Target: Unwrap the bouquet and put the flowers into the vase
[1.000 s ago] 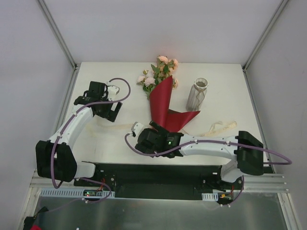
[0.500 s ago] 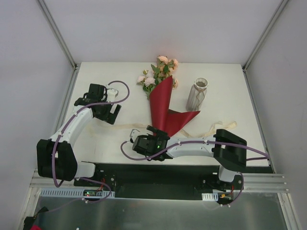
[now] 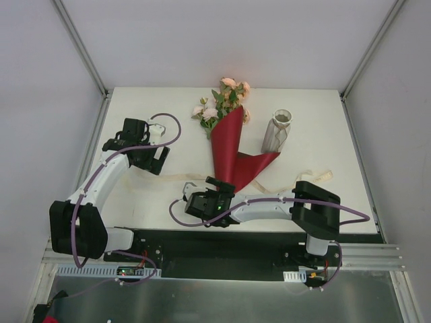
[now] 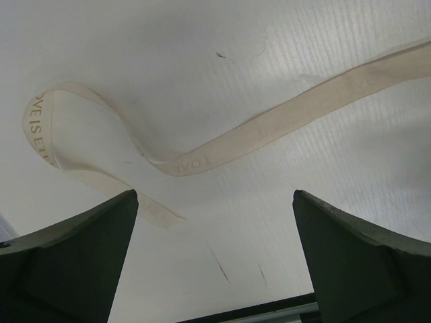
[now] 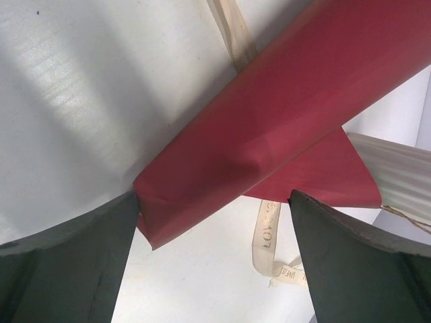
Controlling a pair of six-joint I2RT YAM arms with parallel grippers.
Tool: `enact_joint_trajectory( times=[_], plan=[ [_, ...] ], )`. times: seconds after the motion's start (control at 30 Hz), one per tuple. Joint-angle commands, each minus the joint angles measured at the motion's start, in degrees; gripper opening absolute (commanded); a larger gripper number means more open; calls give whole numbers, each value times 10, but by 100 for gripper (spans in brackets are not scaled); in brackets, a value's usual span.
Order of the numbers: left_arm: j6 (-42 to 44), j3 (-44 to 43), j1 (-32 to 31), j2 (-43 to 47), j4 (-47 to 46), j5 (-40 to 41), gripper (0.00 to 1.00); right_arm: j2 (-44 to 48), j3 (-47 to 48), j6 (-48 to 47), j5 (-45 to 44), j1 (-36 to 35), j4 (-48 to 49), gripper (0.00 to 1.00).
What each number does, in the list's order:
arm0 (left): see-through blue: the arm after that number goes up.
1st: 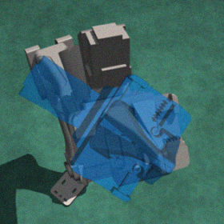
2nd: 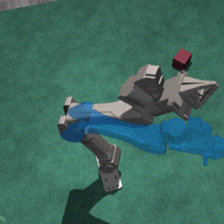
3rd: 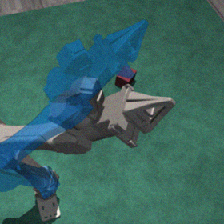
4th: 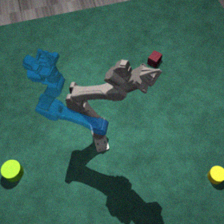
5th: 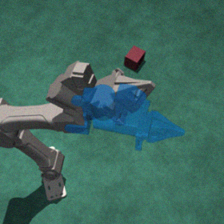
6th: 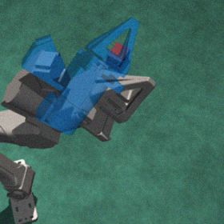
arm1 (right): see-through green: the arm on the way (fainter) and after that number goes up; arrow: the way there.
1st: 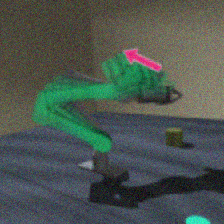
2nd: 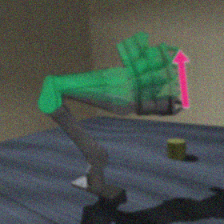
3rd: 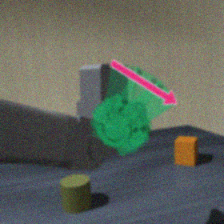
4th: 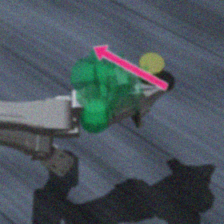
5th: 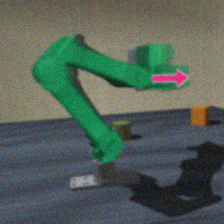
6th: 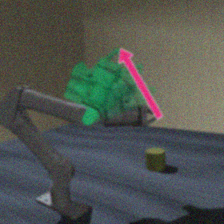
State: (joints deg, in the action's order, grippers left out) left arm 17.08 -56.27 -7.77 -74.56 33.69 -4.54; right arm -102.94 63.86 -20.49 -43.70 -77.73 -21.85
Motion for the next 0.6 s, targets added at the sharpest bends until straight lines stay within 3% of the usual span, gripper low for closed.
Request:
enact_joint_trajectory(
  times=[0.0, 0.23, 0.47, 0.57],
  plan=[
    [-1, 10, 3, 27, 1, -17, 99, 21, -10, 1, -18, -2, -16, 97],
    [5, 13, 3, 35, 1, -16, 99, 21, -25, 19, -26, -7, -17, 97],
    [3, 7, 3, 29, 1, -10, 99, 18, -33, -2, -55, -3, 41, 99],
    [1, 6, 3, 29, 1, -7, 99, 23, -44, -14, -71, -1, 85, 93]
  ],
)
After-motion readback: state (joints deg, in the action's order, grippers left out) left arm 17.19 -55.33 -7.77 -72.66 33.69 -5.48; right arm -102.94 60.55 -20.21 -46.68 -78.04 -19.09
